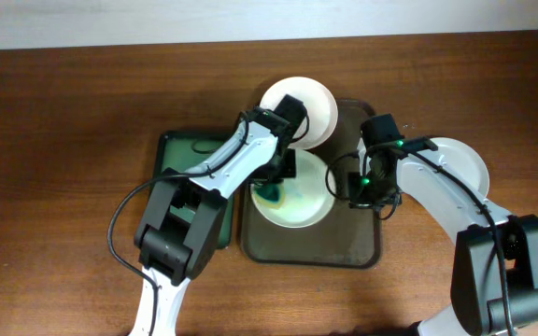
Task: Clean dirty plates on tray and stack at the side
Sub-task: 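Scrub the front plate with the sponge held in the left gripper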
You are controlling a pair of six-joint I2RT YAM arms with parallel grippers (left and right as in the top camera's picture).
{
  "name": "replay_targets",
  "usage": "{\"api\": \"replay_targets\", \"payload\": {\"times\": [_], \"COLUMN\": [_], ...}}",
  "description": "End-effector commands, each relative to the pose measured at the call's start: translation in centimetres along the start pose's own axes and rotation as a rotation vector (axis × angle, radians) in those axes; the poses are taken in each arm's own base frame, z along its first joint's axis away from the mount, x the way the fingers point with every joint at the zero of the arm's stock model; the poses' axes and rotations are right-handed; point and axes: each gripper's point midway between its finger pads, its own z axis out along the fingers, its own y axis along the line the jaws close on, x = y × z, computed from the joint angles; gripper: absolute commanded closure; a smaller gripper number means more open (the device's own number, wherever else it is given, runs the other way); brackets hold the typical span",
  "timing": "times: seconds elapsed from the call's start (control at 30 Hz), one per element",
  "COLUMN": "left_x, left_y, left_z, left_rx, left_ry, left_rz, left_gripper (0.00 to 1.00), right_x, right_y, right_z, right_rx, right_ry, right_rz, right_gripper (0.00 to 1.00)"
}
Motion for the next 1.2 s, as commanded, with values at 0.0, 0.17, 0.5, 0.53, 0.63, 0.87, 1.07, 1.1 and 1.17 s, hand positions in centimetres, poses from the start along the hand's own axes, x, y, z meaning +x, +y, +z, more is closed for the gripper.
{"api": "replay_targets", "payload": {"times": [0.0, 0.17, 0.5, 0.53, 0.63, 0.87, 1.07, 1.1, 1.17], "left_x": [3.3, 4.1, 3.1, 3.1, 3.6, 6.9, 2.5, 1.8, 0.7], "left_y": [-5.3, -6.1, -4.7, -5.4, -11.4, -13.3, 0.7, 1.6, 2.9], "left_z": [1.8, 1.8, 2.0, 1.9, 0.8, 5.0, 4.2, 3.6, 2.5], "left_rx": [0.217, 0.209, 0.169, 0.204, 0.45, 0.4, -0.073, -0.094, -0.121], "left_ry": [0.152, 0.158, 0.129, 0.135, 0.15, 0.229, 0.16, 0.138, 0.101], "left_rz": [0.097, 0.131, 0.122, 0.123, 0.102, 0.103, -0.009, -0.01, 0.021], "left_gripper": [1.0, 1.0, 1.0, 1.0, 1.0, 1.0, 1.0, 1.0, 1.0], "right_x": [-1.2, -4.9, -0.5, -0.4, -0.3, -0.2, -0.1, -0.1, 0.0], "right_y": [2.8, -2.2, 0.1, 0.0, 0.0, 0.0, -0.1, -0.1, -0.1], "right_z": [-1.0, -1.3, 4.7, 5.0, 5.1, 5.1, 5.1, 5.1, 5.1], "right_rx": [-0.136, 0.17, -0.027, -0.025, -0.022, -0.021, -0.02, -0.02, -0.019], "right_ry": [-0.056, -0.21, 0.064, 0.073, 0.079, 0.083, 0.087, 0.088, 0.09], "right_rz": [-0.097, -0.086, -0.085, -0.057, 0.0, -0.001, 0.001, 0.001, 0.006], "right_gripper": [0.9, 0.6, 0.96, 0.96, 0.96, 0.96, 0.96, 0.96, 0.96]}}
